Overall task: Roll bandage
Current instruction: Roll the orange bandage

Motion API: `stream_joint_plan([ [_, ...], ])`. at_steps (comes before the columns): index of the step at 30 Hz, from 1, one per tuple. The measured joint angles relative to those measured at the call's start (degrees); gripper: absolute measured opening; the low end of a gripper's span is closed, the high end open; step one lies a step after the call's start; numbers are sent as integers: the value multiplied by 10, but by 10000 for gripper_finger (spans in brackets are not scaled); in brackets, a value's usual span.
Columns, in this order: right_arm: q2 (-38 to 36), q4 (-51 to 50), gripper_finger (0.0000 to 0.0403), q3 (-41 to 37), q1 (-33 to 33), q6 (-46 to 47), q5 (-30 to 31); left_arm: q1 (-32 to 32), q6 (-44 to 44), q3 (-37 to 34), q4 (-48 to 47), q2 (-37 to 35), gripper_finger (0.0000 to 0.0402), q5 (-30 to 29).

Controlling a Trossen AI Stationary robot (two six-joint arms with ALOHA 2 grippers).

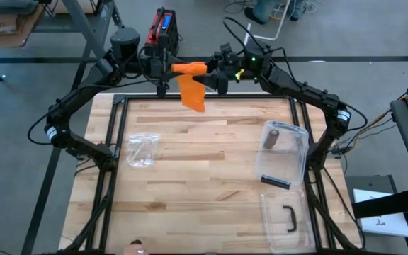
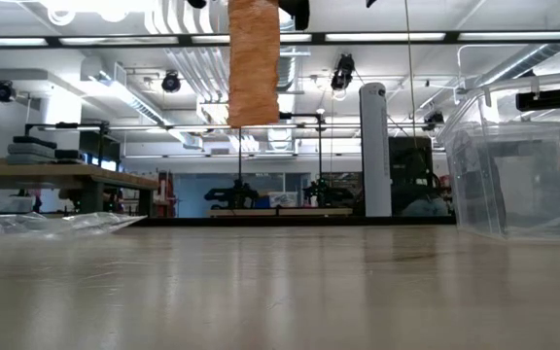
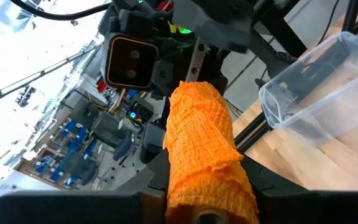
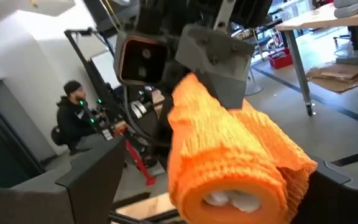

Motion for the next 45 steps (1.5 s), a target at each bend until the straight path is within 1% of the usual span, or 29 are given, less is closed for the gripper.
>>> stream_joint_plan([
  [7,-1,1,348,0,0,45,5,-1,47,0,2,0,84,-20],
  [10,-1,-4,348,0,0,50,6,-1,45,0,13,0,84,-21],
  [15,-5,-16,348,0,-7,-30,0,0,3,0,25,-4,84,-11],
  [17,-12,-14,348,0,-8,-57,0,0,-8,0,25,-4,84,3],
  [22,-20,-4,348,0,-11,-70,0,-4,-15,0,26,-3,84,12],
  [32,-19,-1,348,0,-10,-14,0,-6,-14,0,51,16,84,6],
  [37,-16,4,348,0,-10,31,1,-7,22,0,61,21,84,2],
  [40,-15,3,348,0,-10,40,0,-7,37,0,64,21,84,2],
  [45,-12,1,348,0,-10,40,0,-12,36,0,70,21,84,1],
])
